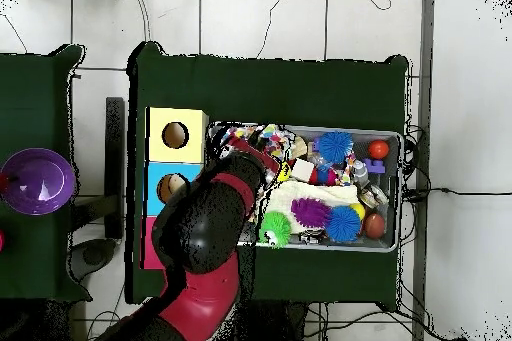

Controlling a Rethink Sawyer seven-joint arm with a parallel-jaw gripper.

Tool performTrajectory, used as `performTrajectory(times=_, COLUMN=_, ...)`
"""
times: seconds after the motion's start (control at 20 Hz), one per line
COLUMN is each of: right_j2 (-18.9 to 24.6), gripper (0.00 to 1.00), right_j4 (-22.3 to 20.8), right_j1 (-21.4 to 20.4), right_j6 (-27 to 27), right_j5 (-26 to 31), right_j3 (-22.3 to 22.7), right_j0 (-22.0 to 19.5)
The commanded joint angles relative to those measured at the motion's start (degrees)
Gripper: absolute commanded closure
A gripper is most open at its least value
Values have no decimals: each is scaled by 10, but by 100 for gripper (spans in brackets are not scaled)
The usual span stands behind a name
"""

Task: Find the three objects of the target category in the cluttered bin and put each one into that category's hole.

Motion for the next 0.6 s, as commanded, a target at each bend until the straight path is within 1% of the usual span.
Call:
performTrajectory(times=0.05, right_j2=113, gripper=100, right_j4=-23, right_j1=20, right_j6=223, right_j5=-34, right_j3=-48, right_j0=0)
performTrajectory(times=0.15, right_j2=109, gripper=100, right_j4=-16, right_j1=27, right_j6=226, right_j5=-33, right_j3=-51, right_j0=5)
performTrajectory(times=0.25, right_j2=108, gripper=100, right_j4=-20, right_j1=30, right_j6=231, right_j5=-36, right_j3=-52, right_j0=8)
performTrajectory(times=0.3, right_j2=110, gripper=100, right_j4=-31, right_j1=27, right_j6=234, right_j5=-37, right_j3=-50, right_j0=6)
performTrajectory(times=0.35, right_j2=121, gripper=100, right_j4=-63, right_j1=12, right_j6=239, right_j5=-39, right_j3=-44, right_j0=-1)
performTrajectory(times=0.45, right_j2=124, gripper=100, right_j4=-83, right_j1=8, right_j6=230, right_j5=-28, right_j3=-38, right_j0=-1)
performTrajectory(times=0.6, right_j2=120, gripper=100, right_j4=-76, right_j1=13, right_j6=213, right_j5=-13, right_j3=-33, right_j0=10)
